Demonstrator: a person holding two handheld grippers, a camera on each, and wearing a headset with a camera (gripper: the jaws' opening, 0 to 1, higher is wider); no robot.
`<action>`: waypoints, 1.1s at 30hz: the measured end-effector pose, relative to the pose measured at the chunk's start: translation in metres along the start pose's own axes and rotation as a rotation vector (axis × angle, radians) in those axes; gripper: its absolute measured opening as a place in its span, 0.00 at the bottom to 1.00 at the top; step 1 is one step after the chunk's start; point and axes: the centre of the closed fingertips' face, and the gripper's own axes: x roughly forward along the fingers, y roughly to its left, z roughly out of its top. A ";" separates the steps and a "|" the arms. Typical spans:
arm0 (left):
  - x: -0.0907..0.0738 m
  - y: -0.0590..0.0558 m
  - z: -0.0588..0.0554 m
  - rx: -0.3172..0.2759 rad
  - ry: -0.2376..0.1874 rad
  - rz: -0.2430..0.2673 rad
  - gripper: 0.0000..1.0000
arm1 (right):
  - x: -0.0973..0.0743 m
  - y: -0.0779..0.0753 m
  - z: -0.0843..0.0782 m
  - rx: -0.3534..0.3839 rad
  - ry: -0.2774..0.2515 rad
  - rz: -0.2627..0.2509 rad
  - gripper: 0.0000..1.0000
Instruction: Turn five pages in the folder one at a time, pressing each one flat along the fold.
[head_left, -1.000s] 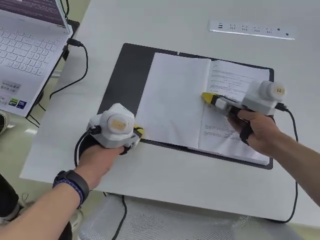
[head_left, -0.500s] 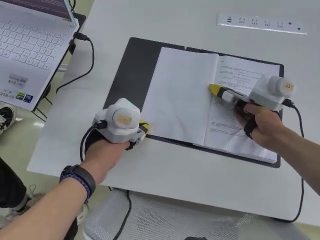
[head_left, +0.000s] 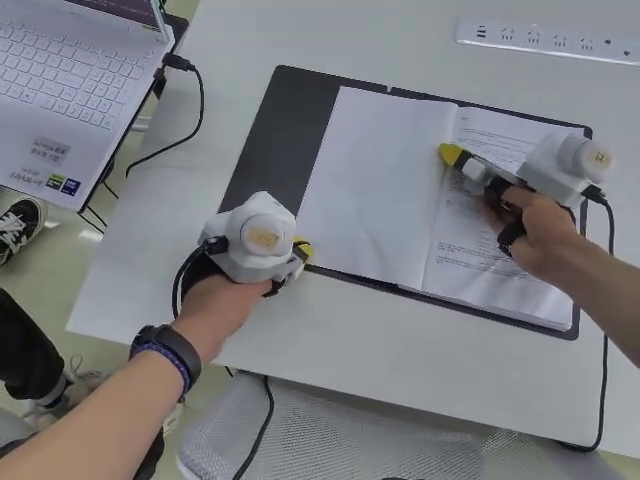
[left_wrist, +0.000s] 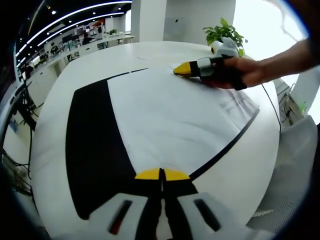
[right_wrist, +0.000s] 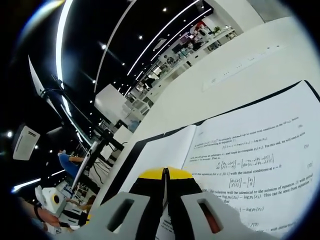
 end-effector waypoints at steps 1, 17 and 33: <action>0.000 0.000 0.000 0.000 0.000 0.000 0.00 | 0.000 0.001 0.000 -0.001 -0.006 -0.004 0.00; -0.002 0.000 -0.001 -0.005 -0.001 0.009 0.00 | 0.023 -0.009 0.027 0.025 -0.065 -0.064 0.00; -0.002 0.000 0.000 0.003 0.006 0.017 0.00 | 0.026 -0.011 0.036 0.023 -0.080 -0.065 0.00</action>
